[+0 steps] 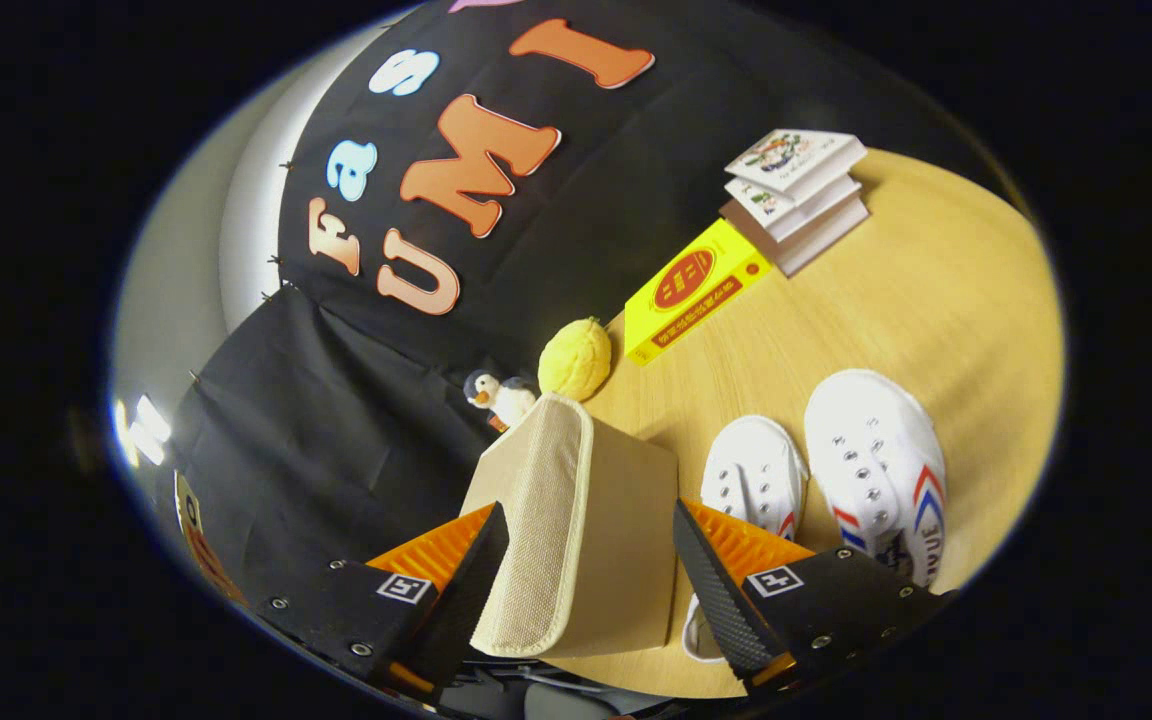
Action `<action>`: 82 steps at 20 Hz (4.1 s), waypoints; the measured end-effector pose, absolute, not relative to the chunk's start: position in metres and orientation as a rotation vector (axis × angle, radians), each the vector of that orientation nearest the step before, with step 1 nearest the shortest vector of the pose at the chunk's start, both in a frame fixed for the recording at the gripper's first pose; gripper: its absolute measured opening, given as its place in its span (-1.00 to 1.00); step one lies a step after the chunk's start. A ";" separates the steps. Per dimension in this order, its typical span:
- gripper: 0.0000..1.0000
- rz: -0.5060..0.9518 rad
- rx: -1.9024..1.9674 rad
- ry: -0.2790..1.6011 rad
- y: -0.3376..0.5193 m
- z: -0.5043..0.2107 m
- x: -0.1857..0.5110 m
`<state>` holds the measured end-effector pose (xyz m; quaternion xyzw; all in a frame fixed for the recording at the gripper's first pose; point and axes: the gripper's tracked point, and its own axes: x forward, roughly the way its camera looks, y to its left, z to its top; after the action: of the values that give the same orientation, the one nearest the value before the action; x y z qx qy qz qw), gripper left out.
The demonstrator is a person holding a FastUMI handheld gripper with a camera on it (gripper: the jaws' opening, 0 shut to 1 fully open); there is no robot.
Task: Open the storage box then place both shoes into the box .Put the left shoe in first, then the right shoe, with the right side of both shoes facing outward in a uniform manner.
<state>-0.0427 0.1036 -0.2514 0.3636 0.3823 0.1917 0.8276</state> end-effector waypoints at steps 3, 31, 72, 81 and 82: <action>0.96 0.457 0.897 0.871 0.119 -0.263 -0.049; -0.99 0.597 1.153 0.857 0.165 -0.181 -0.044; 0.96 0.682 0.332 0.827 0.429 -0.148 -0.047; 0.96 0.479 0.273 0.754 0.327 -0.151 -0.023; 0.96 0.461 0.275 0.760 0.315 -0.155 -0.023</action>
<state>-0.0227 0.3149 -0.1545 0.1327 0.3664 0.2223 0.8937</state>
